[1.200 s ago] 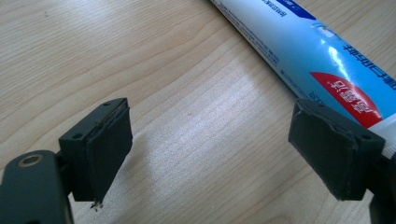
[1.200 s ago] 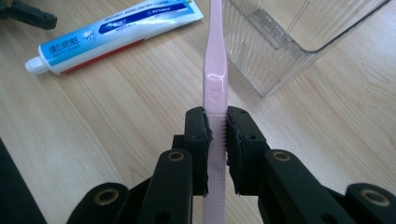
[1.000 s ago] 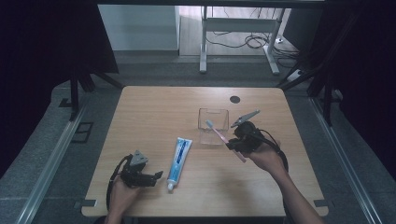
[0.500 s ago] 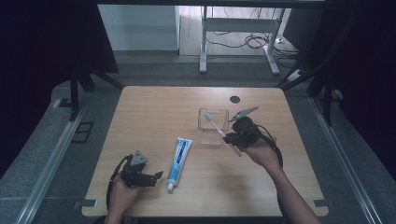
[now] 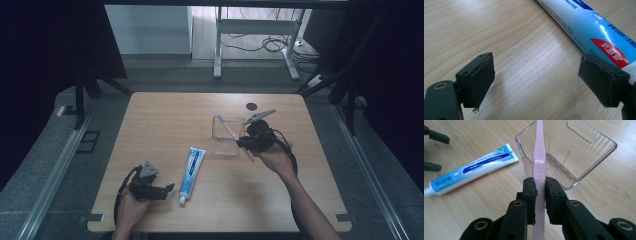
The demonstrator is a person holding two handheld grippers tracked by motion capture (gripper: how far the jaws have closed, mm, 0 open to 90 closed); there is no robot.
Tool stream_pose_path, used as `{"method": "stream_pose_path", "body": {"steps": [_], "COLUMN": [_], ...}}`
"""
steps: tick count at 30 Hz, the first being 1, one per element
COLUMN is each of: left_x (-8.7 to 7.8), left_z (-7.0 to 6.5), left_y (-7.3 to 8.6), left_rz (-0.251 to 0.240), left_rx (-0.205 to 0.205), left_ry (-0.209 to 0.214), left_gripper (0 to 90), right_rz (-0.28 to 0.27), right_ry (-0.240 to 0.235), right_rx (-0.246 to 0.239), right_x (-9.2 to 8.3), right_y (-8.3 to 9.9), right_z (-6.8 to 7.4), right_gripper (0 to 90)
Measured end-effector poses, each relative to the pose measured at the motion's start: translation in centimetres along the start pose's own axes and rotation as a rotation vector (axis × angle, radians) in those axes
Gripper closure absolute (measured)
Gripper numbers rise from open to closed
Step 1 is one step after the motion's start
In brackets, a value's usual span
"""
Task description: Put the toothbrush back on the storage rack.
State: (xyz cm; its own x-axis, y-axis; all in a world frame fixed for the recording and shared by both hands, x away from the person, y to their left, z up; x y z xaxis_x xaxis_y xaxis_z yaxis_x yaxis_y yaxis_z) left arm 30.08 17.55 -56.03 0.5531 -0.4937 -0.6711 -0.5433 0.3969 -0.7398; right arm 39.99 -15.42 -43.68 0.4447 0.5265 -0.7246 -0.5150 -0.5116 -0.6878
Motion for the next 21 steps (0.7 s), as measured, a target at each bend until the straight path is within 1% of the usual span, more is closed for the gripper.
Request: {"method": "stream_pose_path", "body": {"steps": [10, 12, 21], "left_x": [0.0, 0.0, -0.1], "left_z": [0.0, 0.0, 0.0], "left_y": [0.0, 0.0, 0.0], "left_rz": [0.001, -0.001, -0.001], "left_rx": [-0.008, -0.003, -0.007], "left_ry": [-0.002, -0.002, -0.002], "left_gripper": [13.8, 13.8, 13.8], "right_rz": [-0.031, -0.034, -0.058], "right_ry": [-0.003, -0.005, 0.001], "right_rx": [0.017, 0.018, 0.018], "right_x": [0.6, 0.8, 1.3], "right_y": [-1.0, -1.1, -1.9], "right_z": [-0.4, -0.4, -0.6], "right_gripper": [79.2, 79.2, 79.2]}}
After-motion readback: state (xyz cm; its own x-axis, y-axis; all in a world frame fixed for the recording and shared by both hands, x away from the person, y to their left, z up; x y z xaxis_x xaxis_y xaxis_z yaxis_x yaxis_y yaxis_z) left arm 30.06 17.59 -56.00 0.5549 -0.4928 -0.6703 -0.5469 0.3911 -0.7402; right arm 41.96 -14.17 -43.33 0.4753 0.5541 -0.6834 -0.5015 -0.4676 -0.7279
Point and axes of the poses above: each handheld gripper's, and its own axes: x roughly forward along the jaws, y roughly out of its underside, z roughly to its left, the point moved 4 cm from there along x, roughly forward along the jaws, and after that the axes turned 3 degrees about -z, right-handed, at the moved point
